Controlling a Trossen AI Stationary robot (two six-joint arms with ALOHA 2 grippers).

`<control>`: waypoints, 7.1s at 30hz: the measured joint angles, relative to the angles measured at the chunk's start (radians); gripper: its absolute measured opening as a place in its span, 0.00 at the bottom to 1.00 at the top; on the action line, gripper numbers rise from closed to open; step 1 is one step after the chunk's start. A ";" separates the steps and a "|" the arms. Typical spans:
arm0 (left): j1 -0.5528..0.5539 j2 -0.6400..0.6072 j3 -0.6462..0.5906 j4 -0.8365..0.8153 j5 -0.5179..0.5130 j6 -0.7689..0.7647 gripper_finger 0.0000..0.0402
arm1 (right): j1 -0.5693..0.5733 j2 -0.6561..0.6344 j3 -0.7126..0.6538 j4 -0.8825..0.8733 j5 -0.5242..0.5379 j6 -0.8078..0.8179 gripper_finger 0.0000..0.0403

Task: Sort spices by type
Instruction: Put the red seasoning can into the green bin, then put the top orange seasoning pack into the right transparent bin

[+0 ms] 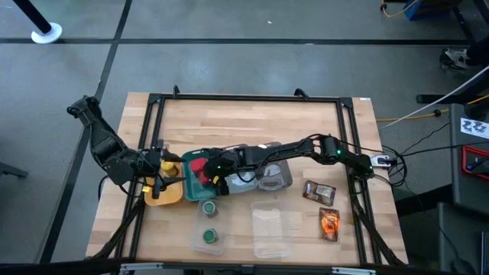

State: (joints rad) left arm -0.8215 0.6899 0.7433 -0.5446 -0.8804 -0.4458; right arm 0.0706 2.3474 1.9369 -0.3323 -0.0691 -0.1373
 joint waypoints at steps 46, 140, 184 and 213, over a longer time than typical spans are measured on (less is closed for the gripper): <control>0.135 0.155 0.000 0.066 0.004 -0.073 0.68 | 0.063 -0.211 0.329 -1.242 -0.046 0.156 0.79; 0.134 0.156 0.000 0.055 0.017 -0.018 0.68 | 0.302 -1.034 -1.329 -0.656 -0.088 1.173 0.79; 0.134 0.156 0.000 0.058 0.059 -0.018 0.68 | 0.303 -1.036 -1.409 -0.455 -0.126 1.319 0.19; 0.134 0.156 0.000 0.058 0.059 -0.011 0.68 | 0.302 -1.033 -1.001 -0.799 -0.036 1.176 0.01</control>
State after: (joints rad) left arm -0.6874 0.8463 0.7429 -0.4864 -0.8217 -0.4572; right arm 0.3729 1.3144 0.9359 -1.1317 -0.1056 1.0385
